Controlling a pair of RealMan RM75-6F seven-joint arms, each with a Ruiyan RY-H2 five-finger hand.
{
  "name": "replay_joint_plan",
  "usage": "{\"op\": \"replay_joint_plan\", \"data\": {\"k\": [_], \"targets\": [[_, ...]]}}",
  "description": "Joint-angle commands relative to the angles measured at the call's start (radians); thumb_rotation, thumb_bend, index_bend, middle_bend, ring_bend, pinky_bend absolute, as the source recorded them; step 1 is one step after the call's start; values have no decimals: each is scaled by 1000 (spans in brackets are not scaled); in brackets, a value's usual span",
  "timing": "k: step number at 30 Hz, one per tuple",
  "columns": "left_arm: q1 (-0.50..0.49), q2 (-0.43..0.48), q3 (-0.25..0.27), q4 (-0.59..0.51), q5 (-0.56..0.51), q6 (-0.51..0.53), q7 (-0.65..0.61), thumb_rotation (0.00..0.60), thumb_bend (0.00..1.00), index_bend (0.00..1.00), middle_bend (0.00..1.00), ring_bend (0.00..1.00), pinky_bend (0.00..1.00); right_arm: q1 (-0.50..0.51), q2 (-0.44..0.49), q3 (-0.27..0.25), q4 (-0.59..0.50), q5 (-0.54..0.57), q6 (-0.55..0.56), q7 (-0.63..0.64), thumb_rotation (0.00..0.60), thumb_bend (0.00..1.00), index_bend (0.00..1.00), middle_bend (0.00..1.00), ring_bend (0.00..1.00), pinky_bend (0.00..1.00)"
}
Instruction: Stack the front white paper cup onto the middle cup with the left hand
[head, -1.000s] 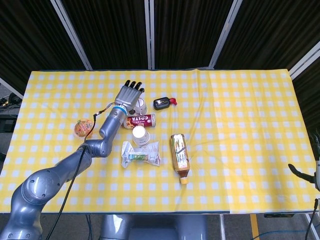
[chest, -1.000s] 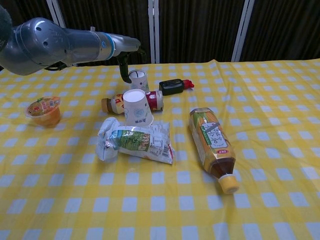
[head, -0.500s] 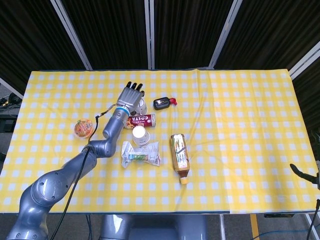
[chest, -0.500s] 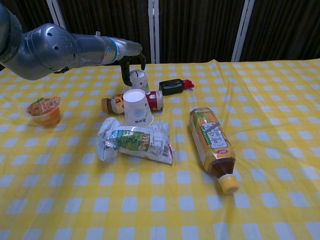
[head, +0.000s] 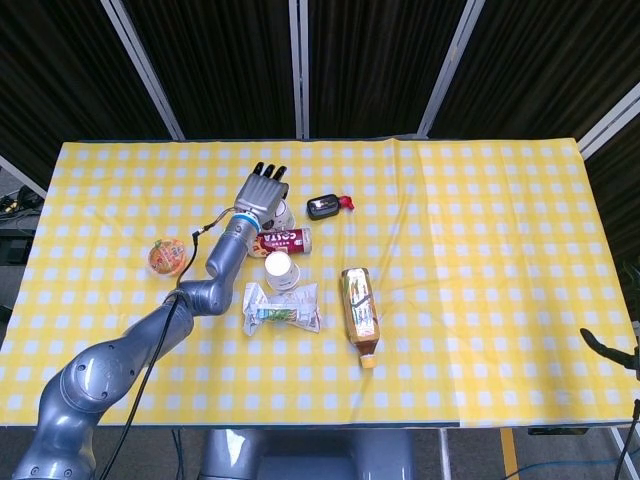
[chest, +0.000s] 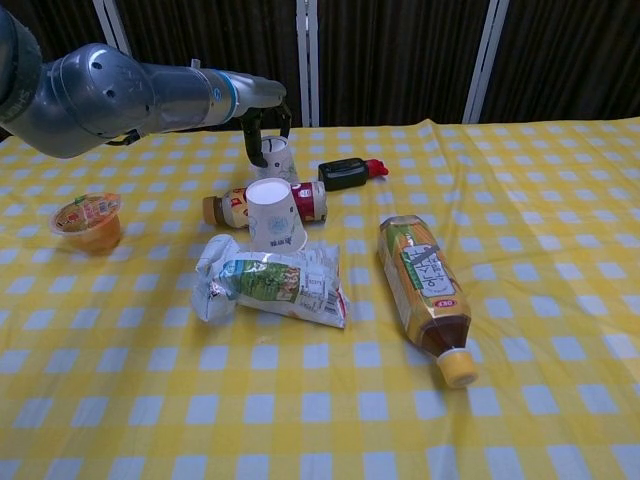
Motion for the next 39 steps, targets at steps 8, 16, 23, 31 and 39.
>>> {"op": "replay_joint_plan", "data": {"k": [8,16,23,31,39], "targets": [[28,172,-46,-260,52,102,-50,600,334,366,0,0,0,-3,4,0,-6,-4,7,1,600,42,0,0,0,0],[108,479,-63,-745,138,217,-86,600,334,368,0,0,0,-3,2,-10,-19,-26,14,-11,600,43,0,0,0,0],[180,691,-31,-1075,253,250,-114,600,334,371,0,0,0,-7,4,-15,-33,-40,28,-17,600,42,0,0,0,0],[201,751,22,-1179,332,270,-102,600,334,366,0,0,0,-9,8,-20,-43,-52,33,-14,600,42,0,0,0,0],[181,712,66,-1147,307,281,-64,600,334,367,0,0,0,-14,15,-20,-47,-57,44,2,600,42,0,0,0,0]]}}
